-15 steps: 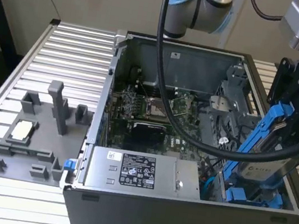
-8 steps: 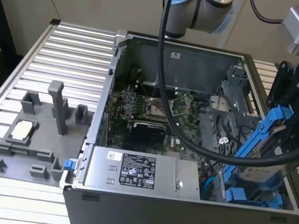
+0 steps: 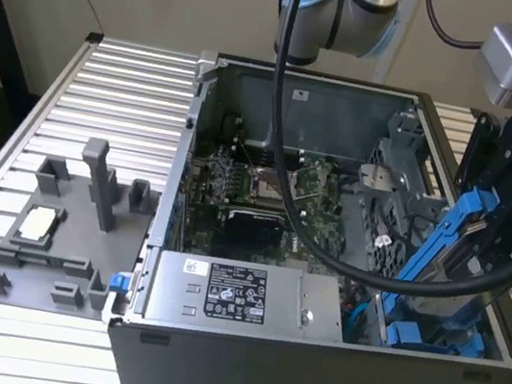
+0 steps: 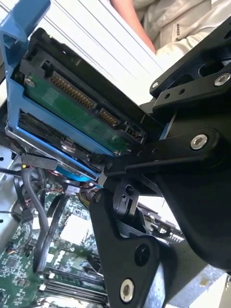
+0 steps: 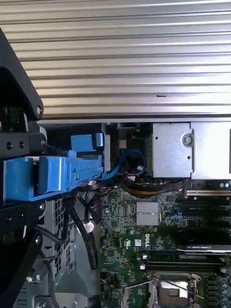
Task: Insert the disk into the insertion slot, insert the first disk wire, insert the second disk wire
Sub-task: 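Insert the disk into the insertion slot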
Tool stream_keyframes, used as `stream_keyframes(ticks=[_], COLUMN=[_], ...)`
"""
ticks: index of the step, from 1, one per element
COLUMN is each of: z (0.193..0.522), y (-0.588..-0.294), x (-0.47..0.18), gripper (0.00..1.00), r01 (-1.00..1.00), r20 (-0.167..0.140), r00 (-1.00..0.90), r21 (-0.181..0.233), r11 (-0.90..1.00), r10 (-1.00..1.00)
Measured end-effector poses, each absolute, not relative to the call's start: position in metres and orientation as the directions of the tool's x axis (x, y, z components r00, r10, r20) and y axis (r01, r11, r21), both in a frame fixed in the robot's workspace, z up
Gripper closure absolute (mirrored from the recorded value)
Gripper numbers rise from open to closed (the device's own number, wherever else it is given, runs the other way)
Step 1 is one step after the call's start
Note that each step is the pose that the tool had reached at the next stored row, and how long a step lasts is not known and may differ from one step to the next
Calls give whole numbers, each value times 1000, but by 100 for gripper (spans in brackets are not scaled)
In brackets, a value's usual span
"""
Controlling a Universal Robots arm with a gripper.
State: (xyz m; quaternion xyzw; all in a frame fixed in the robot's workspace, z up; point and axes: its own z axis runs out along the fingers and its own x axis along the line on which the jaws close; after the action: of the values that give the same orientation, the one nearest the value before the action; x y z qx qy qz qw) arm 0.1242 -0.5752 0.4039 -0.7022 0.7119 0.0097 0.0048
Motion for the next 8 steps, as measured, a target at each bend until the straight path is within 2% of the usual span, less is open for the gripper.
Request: stream_keyframes(ticks=[8], z=[389], y=[-575], x=[125], gripper=[67], r01=[-1000], r20=[-21], r00=[-14], r21=[7], r11=[13], r10=[-1000])
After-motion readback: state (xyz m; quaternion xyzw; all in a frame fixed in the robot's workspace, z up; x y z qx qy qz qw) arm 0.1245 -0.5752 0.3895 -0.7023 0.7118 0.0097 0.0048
